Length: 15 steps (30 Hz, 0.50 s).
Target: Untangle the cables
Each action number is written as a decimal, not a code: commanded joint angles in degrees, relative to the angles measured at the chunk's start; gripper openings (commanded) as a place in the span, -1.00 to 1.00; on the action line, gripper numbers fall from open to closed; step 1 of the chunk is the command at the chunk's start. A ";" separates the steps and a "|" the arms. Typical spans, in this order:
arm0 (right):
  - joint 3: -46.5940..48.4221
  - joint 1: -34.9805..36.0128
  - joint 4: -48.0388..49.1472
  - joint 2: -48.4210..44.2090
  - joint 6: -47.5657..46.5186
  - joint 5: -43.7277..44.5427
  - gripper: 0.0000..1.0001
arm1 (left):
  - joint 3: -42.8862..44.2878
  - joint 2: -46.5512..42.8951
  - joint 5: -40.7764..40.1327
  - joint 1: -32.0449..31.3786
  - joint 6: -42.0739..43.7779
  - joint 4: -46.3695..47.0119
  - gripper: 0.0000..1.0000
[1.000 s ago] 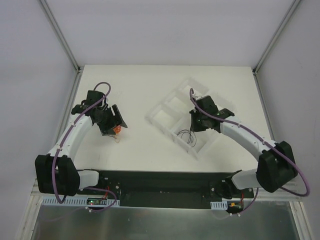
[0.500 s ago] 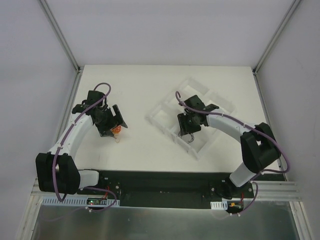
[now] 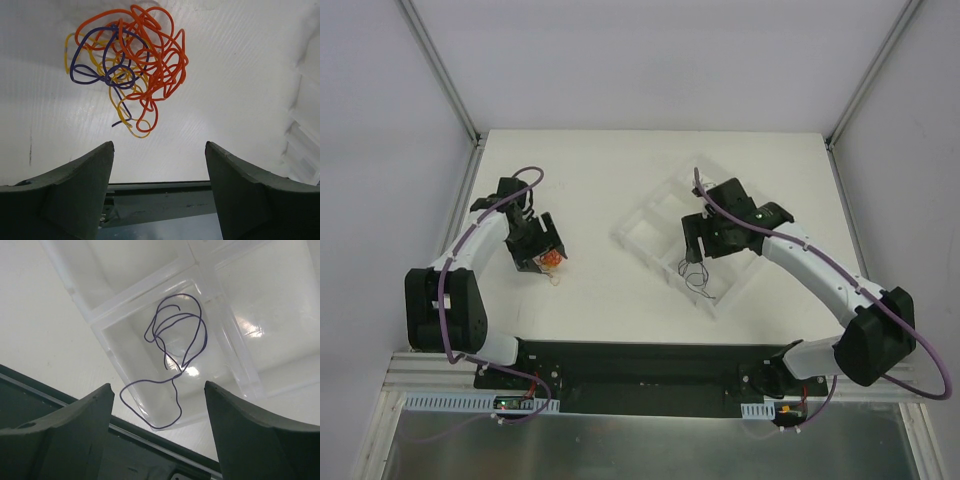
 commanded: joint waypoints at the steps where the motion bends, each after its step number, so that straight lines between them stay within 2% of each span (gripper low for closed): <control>1: 5.06 0.26 -2.24 -0.57 1.67 -0.90 0.53 | 2.19 0.26 -0.86 0.31 2.54 -1.29 0.44; 4: 3.58 1.31 -3.30 -1.17 0.97 -4.50 0.51 | 1.22 -1.76 1.25 0.31 1.84 -1.29 0.42; 6: 1.29 2.98 -2.68 -1.88 1.14 -5.92 0.42 | 0.52 -3.43 1.86 0.31 1.49 -1.21 0.40; 11: -1.27 3.25 -0.31 -0.57 10.52 -4.61 0.04 | 0.60 -3.79 4.50 0.23 2.37 -2.78 0.33; 15: -3.29 2.90 -1.88 -0.47 16.51 -0.04 0.12 | -1.50 -5.98 4.68 0.14 1.84 -2.52 0.32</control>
